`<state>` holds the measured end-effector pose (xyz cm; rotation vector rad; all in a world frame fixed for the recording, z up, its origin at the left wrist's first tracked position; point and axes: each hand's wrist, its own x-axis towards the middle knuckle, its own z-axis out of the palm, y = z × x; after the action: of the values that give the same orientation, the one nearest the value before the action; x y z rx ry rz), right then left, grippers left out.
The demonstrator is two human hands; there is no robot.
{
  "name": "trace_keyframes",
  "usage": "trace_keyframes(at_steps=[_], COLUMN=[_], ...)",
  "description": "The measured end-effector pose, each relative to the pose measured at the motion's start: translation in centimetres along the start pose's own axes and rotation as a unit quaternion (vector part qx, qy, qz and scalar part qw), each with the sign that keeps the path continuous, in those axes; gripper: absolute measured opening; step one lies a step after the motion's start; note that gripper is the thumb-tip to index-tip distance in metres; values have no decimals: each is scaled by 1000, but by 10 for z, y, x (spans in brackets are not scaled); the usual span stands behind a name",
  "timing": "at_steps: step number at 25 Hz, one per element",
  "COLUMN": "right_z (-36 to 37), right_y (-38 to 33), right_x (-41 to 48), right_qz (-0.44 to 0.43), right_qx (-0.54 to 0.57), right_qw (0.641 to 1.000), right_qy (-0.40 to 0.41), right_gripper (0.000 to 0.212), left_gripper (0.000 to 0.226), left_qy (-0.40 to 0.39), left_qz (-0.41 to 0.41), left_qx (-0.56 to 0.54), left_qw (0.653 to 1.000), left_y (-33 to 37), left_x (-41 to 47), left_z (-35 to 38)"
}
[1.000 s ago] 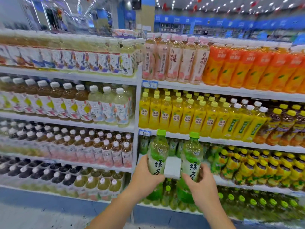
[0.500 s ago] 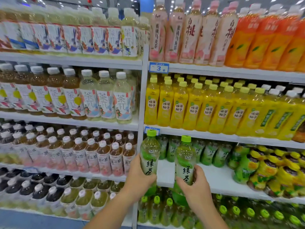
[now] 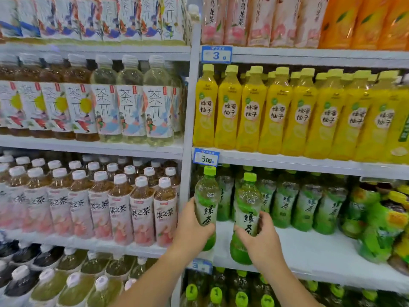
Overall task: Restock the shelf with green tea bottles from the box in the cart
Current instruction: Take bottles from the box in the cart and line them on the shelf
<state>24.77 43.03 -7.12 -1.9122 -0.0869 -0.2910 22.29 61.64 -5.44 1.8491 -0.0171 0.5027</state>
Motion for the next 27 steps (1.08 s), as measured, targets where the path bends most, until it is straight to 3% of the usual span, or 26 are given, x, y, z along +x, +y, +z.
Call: trace_keyframes(at_steps=[8, 13, 17, 22, 27], right_z=[37, 39, 28, 28, 44], right_y=[36, 43, 57, 69, 63], right_x=[18, 13, 2, 3, 13], right_qz=[-72, -91, -92, -84, -78], right_qx=[23, 1, -61, -91, -102], right_qw=[997, 996, 992, 990, 989], right_qy=[12, 2, -59, -73, -66], right_gripper=[50, 75, 79, 62, 67], left_gripper=[75, 72, 60, 40, 53], left_qy=[-11, 2, 15, 41, 75], left_qz=[63, 55, 77, 19, -29], left_qx=[-3, 39, 131, 265, 178], left_qw=[998, 998, 988, 963, 981], left_y=[-51, -57, -49, -47, -68], left_x=[6, 4, -1, -5, -16], left_z=[14, 14, 11, 21, 43])
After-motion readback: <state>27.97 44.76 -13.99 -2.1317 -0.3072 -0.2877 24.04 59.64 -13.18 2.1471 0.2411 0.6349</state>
